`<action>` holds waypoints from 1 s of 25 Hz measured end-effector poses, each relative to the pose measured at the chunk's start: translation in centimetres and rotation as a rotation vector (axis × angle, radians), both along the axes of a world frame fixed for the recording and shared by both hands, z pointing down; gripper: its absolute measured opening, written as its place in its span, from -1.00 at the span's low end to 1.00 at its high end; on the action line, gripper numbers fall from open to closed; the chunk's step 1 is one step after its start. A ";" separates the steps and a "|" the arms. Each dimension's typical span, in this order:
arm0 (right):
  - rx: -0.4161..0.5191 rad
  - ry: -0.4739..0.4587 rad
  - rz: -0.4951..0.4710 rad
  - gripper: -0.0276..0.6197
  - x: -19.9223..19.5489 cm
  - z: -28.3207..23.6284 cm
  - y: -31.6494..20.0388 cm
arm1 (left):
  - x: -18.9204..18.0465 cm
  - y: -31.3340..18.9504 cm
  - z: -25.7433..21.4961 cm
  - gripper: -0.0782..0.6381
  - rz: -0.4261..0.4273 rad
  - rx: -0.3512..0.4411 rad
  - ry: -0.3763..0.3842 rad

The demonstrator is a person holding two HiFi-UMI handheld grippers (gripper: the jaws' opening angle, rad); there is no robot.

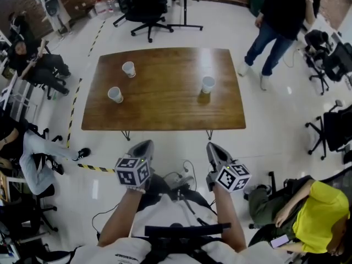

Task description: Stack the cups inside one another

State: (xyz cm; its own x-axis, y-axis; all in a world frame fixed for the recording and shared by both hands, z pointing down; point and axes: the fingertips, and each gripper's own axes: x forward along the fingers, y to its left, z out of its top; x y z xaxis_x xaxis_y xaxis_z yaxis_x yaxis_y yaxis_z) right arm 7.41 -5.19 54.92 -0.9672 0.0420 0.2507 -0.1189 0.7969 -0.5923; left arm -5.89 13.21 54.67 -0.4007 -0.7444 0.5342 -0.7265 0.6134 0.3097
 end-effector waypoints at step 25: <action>0.074 0.059 0.090 -0.91 -14.5 -1.7 -6.1 | -30.1 4.7 8.3 -0.44 -0.053 -0.366 -0.173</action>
State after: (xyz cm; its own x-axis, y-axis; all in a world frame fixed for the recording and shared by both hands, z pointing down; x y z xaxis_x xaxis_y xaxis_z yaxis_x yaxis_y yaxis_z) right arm -7.09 -11.32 53.26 -0.9498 -0.0648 0.3062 -0.2244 0.8230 -0.5219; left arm -35.96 17.91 63.00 -0.5405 -0.4934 0.6815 -0.7131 0.6985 -0.0599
